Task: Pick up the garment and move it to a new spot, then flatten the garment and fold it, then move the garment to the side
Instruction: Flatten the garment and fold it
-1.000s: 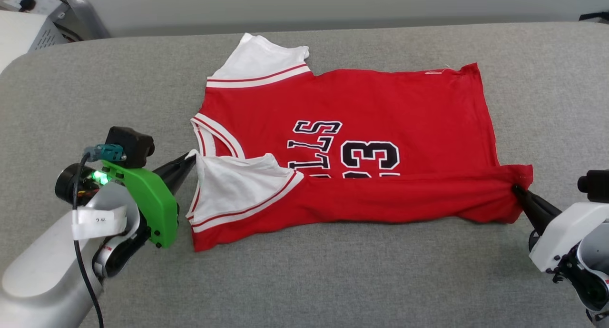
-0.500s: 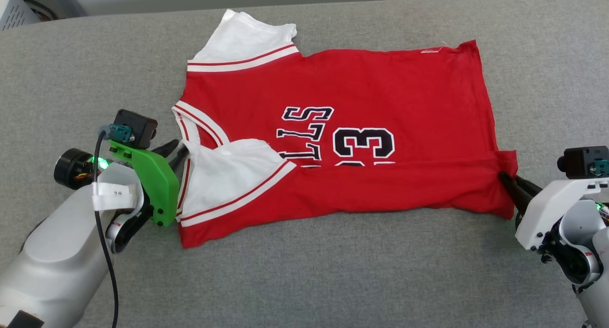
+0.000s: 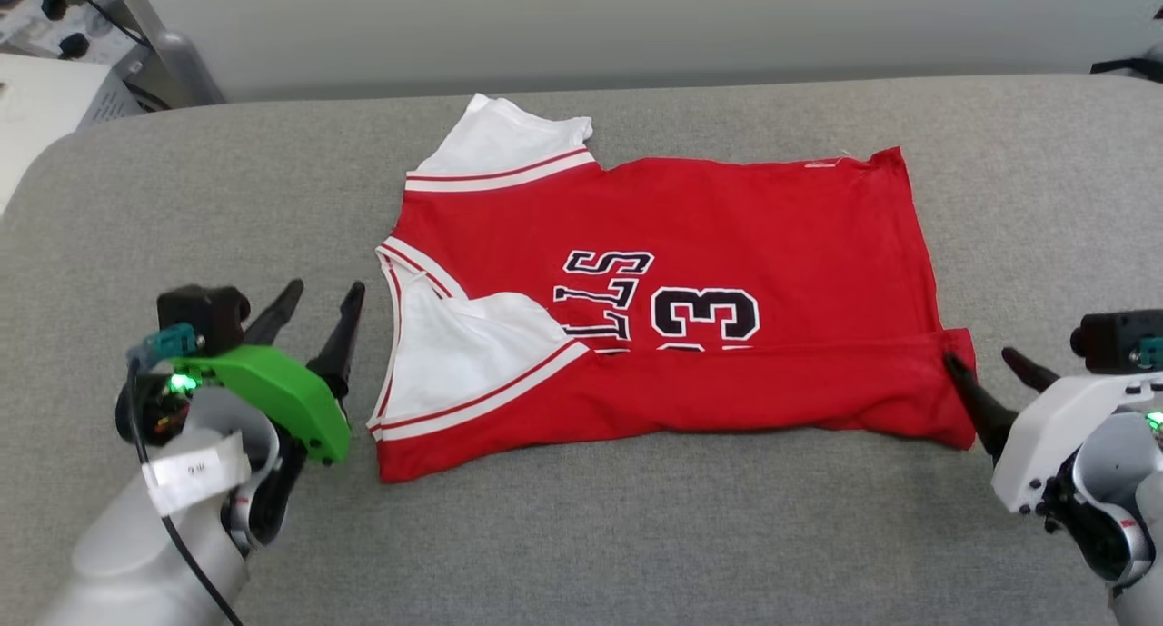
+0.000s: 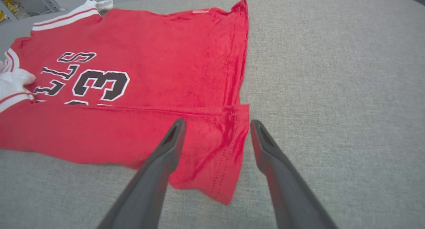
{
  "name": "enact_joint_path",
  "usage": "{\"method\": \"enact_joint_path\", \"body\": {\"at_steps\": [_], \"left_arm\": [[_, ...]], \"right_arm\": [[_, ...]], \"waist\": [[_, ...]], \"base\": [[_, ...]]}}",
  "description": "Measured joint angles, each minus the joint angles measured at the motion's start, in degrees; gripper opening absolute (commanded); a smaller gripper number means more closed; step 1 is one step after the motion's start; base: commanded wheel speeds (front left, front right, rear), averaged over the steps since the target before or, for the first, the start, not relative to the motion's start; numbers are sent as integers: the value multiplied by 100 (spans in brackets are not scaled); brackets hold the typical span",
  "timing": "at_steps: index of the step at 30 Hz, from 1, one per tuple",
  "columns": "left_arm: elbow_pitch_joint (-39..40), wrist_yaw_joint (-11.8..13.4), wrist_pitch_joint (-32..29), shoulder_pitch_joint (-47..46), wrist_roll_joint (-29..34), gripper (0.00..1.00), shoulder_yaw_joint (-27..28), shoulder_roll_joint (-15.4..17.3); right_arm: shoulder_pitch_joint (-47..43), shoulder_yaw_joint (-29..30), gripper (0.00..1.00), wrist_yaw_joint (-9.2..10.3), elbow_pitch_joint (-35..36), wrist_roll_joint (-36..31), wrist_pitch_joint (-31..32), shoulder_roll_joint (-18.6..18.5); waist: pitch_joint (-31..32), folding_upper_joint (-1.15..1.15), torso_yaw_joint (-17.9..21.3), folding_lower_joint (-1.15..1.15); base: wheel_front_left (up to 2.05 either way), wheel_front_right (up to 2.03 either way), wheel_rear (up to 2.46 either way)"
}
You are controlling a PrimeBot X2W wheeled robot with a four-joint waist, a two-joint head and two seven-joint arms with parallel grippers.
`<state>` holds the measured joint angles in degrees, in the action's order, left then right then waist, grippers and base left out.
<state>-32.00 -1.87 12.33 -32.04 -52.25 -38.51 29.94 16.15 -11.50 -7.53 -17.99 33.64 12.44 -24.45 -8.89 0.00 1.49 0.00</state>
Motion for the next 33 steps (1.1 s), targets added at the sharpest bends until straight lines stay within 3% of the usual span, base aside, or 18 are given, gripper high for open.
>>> {"method": "enact_joint_path", "body": {"at_steps": [6, 11, 15, 23, 33], "left_arm": [[1100, 648, -85, 1039, -234, 100, 112, 124], [2013, 1483, -765, 1717, -443, 100, 56, 370], [2547, 1815, -1273, 1885, -588, 100, -14, 533], [2668, 2134, -1774, 1899, -673, 100, -89, 659], [2260, 2176, -1808, 1749, -659, 100, -90, 639]], "right_arm": [[-680, 541, 100, 0, 497, -486, 875, 268], [-1122, 1017, 100, 0, 1266, -920, 1727, 731], [-1228, 1272, 100, 0, 1857, -1179, 2115, 1022], [-1276, 1383, 100, 0, 2490, -1389, 2415, 1341], [-1279, 1412, 100, 0, 2613, -1410, 2454, 1455]], "waist": [[276, 0, -56, -1], [267, 0, -65, -1], [144, 0, -42, 0], [-153, 0, 94, -1], [-468, 0, 341, 0]], "base": [[0, 0, 0], [0, 0, 0], [0, 0, 0], [0, 0, 0], [0, 0, 0]]}}
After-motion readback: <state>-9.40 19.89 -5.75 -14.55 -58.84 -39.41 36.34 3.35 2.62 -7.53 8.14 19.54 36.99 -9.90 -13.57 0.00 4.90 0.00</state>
